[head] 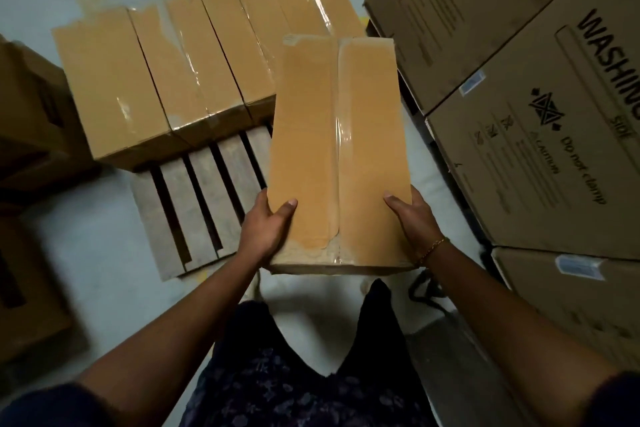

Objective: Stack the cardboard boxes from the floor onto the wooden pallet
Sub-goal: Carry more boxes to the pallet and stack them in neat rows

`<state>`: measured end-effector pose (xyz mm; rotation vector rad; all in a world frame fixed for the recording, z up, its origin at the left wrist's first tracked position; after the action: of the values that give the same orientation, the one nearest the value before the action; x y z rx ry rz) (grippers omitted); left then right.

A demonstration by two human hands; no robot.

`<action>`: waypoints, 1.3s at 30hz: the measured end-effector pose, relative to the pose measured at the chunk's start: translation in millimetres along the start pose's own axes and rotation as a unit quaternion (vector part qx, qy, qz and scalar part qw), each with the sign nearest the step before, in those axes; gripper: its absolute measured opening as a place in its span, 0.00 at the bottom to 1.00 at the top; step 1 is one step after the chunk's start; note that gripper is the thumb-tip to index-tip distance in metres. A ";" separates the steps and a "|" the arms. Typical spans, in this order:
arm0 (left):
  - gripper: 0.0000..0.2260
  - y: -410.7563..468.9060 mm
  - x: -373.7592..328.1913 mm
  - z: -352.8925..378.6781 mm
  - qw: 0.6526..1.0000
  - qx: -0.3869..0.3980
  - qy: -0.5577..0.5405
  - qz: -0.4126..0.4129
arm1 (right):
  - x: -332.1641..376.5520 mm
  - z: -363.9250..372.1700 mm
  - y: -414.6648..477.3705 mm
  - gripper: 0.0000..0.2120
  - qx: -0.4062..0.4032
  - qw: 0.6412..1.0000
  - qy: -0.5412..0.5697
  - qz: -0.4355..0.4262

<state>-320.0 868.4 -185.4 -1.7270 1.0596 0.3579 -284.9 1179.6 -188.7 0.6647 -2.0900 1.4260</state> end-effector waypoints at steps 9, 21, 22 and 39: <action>0.30 59.0 3.6 160.5 0.993 -0.016 -0.087 -0.081 | -35.7 -84.3 165.5 0.28 0.073 0.996 -0.059 0.001; 0.29 202.1 67.0 309.5 0.984 0.026 -0.138 -0.108 | -120.2 -100.6 359.1 0.41 0.086 0.991 -0.106 -0.011; 0.29 211.9 71.9 319.8 0.984 0.032 -0.135 -0.109 | -129.5 -101.2 373.2 0.41 0.088 0.990 -0.110 -0.013; 0.32 278.7 112.8 424.3 0.991 0.075 -0.050 -0.094 | -186.5 -124.1 489.6 0.29 0.090 0.987 -0.129 -0.043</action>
<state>-373.5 1162.9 -610.6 -1.6401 0.8231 0.2357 -447.6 1475.2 -608.3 1.0476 -2.1079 1.5624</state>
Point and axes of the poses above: each hand's wrist, its own y-axis towards the middle knuckle, its own z-axis out of the palm, x = y × z, the point moved 7 cm from there along y, towards the middle knuckle, and after that the axes turned 1 degree about -z, right-handed, at the moved point
